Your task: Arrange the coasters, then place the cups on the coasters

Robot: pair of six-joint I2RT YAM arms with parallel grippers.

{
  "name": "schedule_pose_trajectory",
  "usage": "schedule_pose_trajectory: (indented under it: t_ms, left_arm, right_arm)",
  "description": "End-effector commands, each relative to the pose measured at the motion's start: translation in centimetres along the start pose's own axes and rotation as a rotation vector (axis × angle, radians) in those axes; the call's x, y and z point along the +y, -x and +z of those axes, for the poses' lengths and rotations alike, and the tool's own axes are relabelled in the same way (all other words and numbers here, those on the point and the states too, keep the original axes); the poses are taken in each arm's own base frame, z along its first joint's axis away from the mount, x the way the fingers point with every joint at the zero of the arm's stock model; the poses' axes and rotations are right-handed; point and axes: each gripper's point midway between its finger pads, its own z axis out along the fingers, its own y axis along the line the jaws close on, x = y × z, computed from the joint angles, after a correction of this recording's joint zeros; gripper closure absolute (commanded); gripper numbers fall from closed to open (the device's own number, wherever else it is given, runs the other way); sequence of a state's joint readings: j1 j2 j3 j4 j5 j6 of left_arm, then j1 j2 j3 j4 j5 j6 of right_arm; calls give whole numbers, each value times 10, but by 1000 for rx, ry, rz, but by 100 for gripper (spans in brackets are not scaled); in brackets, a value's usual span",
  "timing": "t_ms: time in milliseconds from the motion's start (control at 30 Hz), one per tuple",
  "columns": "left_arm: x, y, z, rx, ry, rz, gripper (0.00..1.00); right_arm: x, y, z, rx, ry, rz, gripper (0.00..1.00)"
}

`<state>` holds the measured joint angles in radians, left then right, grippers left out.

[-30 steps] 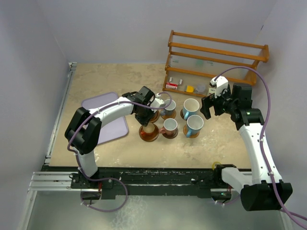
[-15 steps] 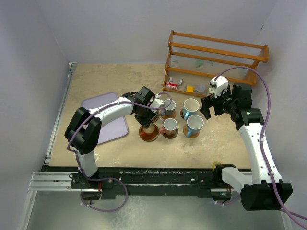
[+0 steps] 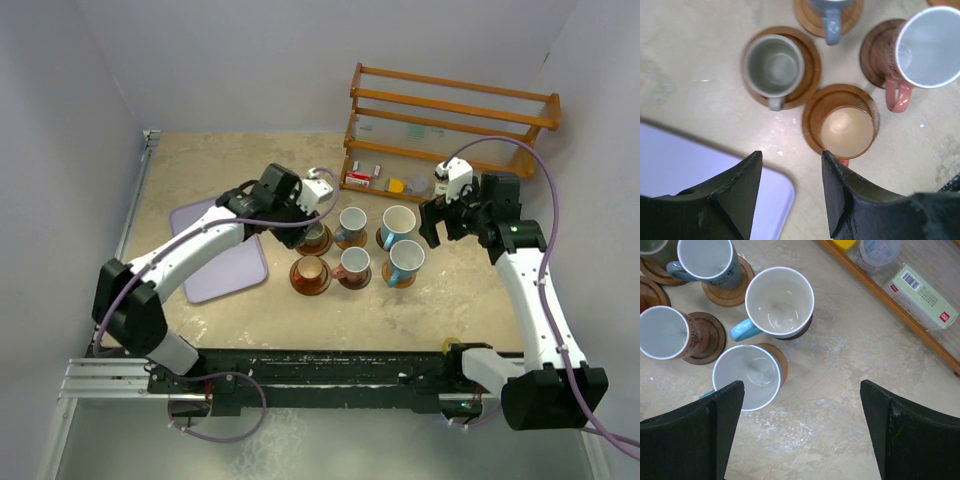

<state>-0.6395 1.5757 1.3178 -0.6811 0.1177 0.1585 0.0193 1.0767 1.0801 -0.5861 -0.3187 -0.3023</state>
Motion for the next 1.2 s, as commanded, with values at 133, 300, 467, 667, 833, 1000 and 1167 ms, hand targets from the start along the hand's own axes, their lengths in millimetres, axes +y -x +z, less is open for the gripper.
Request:
schedule_pose_trajectory:
  t_ms: [133, 300, 467, 667, 833, 1000, 1167]
  left_arm:
    - [74, 28, -73, -224, 251, -119, 51]
    - [109, 24, -108, -322, 359, -226, 50]
    - [143, 11, -140, -393, 490, -336, 42]
    - [184, -14, -183, -500, 632, -462, 19]
    - [189, -22, -217, -608, 769, -420, 0]
    - [184, -33, -249, -665, 884, -391, 7]
    - [175, -42, -271, -677, 943, -365, 6]
  right_arm:
    - [-20, 24, -12, 6, -74, -57, 0]
    - [-21, 35, -12, 13, -64, -55, 0]
    - [-24, 49, -12, 6, -85, -53, 0]
    - [-35, 66, -21, 43, -139, -53, 0]
    - [-39, 77, -36, 6, -189, -25, 0]
    - [-35, 74, -49, -56, -221, 6, 0]
    - [-34, 67, -55, -93, -250, 7, 0]
